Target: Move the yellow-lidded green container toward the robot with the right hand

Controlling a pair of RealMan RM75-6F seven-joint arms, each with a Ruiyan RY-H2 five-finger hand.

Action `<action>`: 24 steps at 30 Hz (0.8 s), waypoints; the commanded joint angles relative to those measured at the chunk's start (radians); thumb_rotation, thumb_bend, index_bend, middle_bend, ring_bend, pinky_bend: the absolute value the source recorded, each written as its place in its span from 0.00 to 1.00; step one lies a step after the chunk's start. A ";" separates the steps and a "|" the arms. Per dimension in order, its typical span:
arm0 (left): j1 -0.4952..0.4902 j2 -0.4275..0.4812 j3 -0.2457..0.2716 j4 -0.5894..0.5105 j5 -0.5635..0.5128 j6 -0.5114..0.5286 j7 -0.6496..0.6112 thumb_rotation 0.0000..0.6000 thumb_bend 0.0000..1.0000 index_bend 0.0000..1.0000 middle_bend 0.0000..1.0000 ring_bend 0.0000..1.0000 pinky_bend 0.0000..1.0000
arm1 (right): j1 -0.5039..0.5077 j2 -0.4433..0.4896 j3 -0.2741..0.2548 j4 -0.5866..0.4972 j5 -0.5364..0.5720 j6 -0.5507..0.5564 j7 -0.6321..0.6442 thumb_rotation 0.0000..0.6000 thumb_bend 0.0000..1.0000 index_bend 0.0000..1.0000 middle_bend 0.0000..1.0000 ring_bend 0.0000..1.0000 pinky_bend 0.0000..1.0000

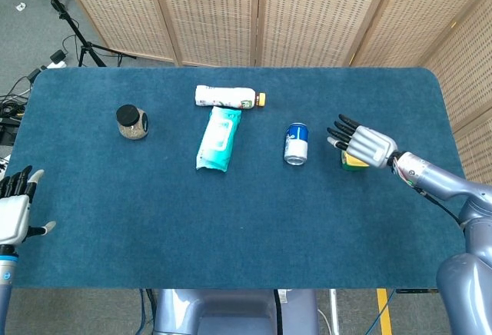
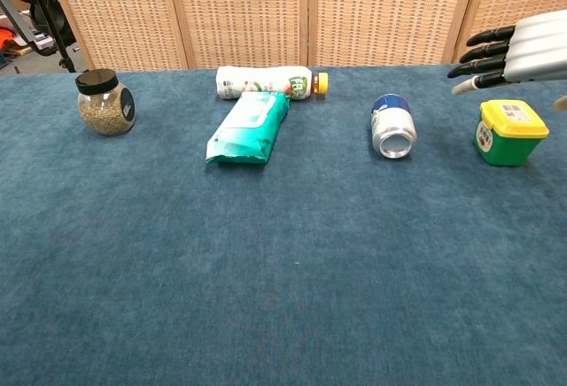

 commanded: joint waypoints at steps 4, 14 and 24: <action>-0.004 -0.006 0.001 0.004 -0.005 -0.004 0.005 1.00 0.00 0.00 0.00 0.00 0.00 | -0.025 0.001 -0.021 0.009 0.011 -0.056 0.014 1.00 0.00 0.00 0.00 0.00 0.00; -0.004 -0.018 0.002 -0.002 -0.008 0.009 0.021 1.00 0.00 0.00 0.00 0.00 0.00 | -0.045 -0.021 -0.037 0.026 0.027 -0.080 0.051 1.00 0.00 0.01 0.00 0.00 0.00; -0.009 -0.025 0.000 0.002 -0.020 0.004 0.025 1.00 0.00 0.00 0.00 0.00 0.00 | -0.052 -0.058 -0.049 0.037 0.040 -0.073 0.101 1.00 0.01 0.14 0.04 0.00 0.13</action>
